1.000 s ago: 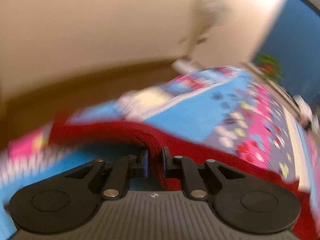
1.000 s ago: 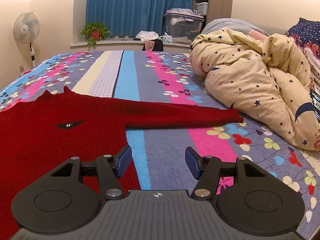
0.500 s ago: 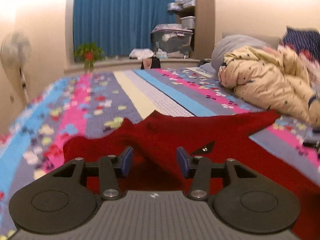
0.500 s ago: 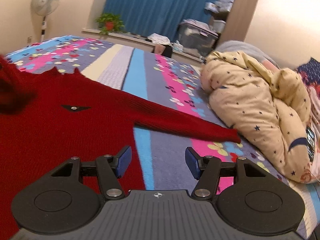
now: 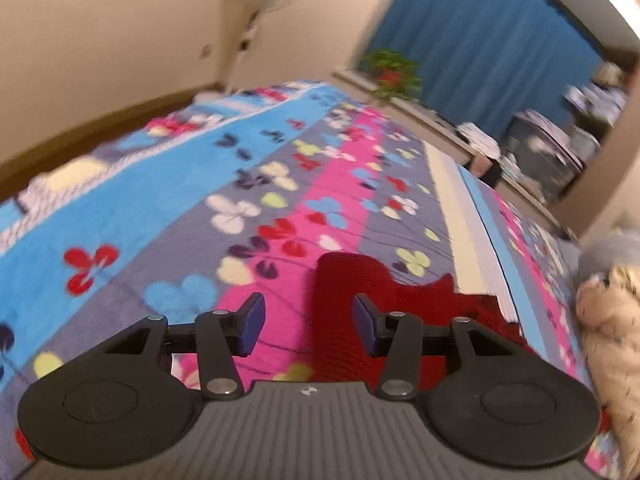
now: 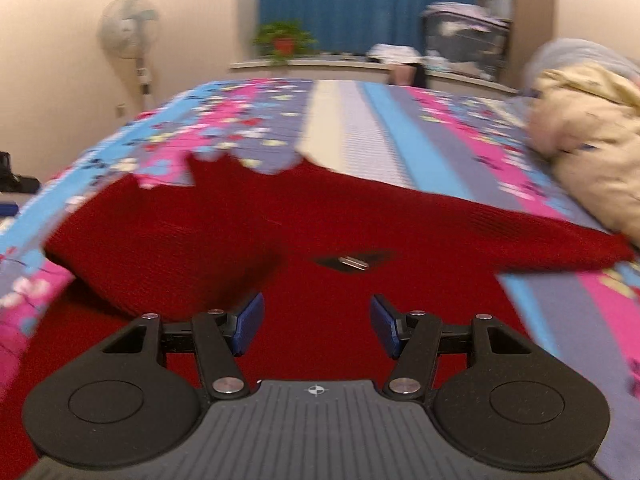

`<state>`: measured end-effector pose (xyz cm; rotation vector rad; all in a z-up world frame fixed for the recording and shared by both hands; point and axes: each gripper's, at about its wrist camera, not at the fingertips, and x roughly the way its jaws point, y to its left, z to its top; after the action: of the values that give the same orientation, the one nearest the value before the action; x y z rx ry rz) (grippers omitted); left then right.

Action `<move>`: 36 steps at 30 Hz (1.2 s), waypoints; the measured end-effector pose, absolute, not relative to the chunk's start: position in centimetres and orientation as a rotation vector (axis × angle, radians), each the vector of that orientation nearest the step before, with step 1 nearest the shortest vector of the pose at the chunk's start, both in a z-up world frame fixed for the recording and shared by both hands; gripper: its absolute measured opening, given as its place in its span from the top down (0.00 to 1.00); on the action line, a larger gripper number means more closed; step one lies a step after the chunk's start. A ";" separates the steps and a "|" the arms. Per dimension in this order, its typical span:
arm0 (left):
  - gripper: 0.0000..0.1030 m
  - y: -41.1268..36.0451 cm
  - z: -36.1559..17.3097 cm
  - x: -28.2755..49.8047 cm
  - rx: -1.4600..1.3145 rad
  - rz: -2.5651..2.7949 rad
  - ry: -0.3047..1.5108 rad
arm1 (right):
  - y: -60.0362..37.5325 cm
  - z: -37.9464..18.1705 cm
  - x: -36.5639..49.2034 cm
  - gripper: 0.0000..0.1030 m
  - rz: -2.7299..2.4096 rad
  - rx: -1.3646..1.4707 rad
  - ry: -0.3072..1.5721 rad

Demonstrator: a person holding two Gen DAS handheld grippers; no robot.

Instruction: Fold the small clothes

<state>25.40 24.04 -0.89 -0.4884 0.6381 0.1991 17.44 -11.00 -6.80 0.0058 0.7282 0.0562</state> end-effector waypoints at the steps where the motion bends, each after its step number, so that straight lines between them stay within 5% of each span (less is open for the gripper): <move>1: 0.49 24.5 -1.0 25.6 -0.505 0.200 0.647 | -9.5 -6.9 18.6 0.35 0.074 0.004 0.736; 4: 0.49 24.7 -1.1 25.8 -0.490 0.199 0.659 | -5.3 -8.1 22.2 0.35 0.104 -0.059 0.787; 6: 0.49 24.8 -1.2 25.7 -0.488 0.195 0.665 | -3.1 -9.2 24.7 0.61 0.089 -0.177 0.834; 7: 0.49 24.8 -1.3 25.5 -0.496 0.192 0.667 | -2.6 -9.4 25.8 0.87 0.070 -0.219 0.838; 14: 0.49 23.8 -2.0 25.8 -0.524 0.095 0.707 | -12.1 -4.1 27.5 0.87 -0.256 0.097 0.498; 19: 0.49 20.7 -3.6 26.8 -0.446 0.010 0.777 | -21.7 -10.4 29.1 0.77 -0.389 0.417 0.858; 22: 0.49 19.3 -4.5 27.2 -0.380 -0.014 0.794 | -23.4 -11.6 27.1 0.65 -0.394 0.456 0.814; 31: 0.44 16.5 -9.2 28.5 -0.175 0.031 0.943 | -30.2 -12.9 24.9 0.73 -0.361 0.545 0.760; 36: 0.44 15.4 -9.2 28.4 -0.079 0.029 0.919 | -38.6 -12.9 22.7 0.70 -0.464 0.515 0.705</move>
<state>28.36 15.39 -9.17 -0.0790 0.9194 0.0293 22.70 -38.57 -12.91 0.5146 0.7053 -0.4644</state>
